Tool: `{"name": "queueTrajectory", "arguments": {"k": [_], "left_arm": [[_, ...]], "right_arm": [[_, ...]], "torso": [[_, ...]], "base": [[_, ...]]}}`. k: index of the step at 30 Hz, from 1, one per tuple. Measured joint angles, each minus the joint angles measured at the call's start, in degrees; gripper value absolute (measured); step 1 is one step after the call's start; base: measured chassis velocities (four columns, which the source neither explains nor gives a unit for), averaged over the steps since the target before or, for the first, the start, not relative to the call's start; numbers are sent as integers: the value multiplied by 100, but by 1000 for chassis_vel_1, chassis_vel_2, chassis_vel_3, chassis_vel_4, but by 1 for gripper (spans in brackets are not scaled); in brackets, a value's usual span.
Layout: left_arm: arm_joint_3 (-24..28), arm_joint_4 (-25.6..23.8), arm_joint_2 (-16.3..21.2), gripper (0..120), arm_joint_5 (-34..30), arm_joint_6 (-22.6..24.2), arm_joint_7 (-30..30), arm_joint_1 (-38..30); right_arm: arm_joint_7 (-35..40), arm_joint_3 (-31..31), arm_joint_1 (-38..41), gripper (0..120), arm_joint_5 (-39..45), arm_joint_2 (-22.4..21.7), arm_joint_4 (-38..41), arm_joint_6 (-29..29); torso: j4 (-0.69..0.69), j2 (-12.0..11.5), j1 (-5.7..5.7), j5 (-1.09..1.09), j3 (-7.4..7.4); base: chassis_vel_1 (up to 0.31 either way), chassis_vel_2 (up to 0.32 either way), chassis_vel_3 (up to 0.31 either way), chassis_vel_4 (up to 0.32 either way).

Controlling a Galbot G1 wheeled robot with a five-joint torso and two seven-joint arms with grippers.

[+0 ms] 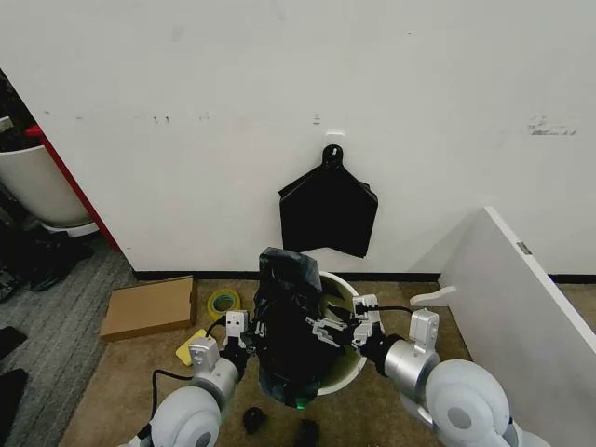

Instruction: Place the garbage bag over the trash bin.

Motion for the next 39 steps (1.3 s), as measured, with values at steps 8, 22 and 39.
{"name": "queueTrajectory", "arguments": {"k": [8,22,39], "left_arm": [[-1,-39,-148,1,64,0,13,32],[-58,-72,-121,1,56,3,9,72],[-120,-117,-36,1,12,-12,77,71]], "right_arm": [[50,10,-51,30,-1,15,22,-8],[131,-7,-125,0,-97,78,110,131],[704,985,-76,0,150,-72,156,512]], "torso": [[-1,0,0,0,0],[0,0,0,0,0],[0,0,0,0,0]], "base": [[0,0,0,0],[0,0,0,0],[0,0,0,0]]}}
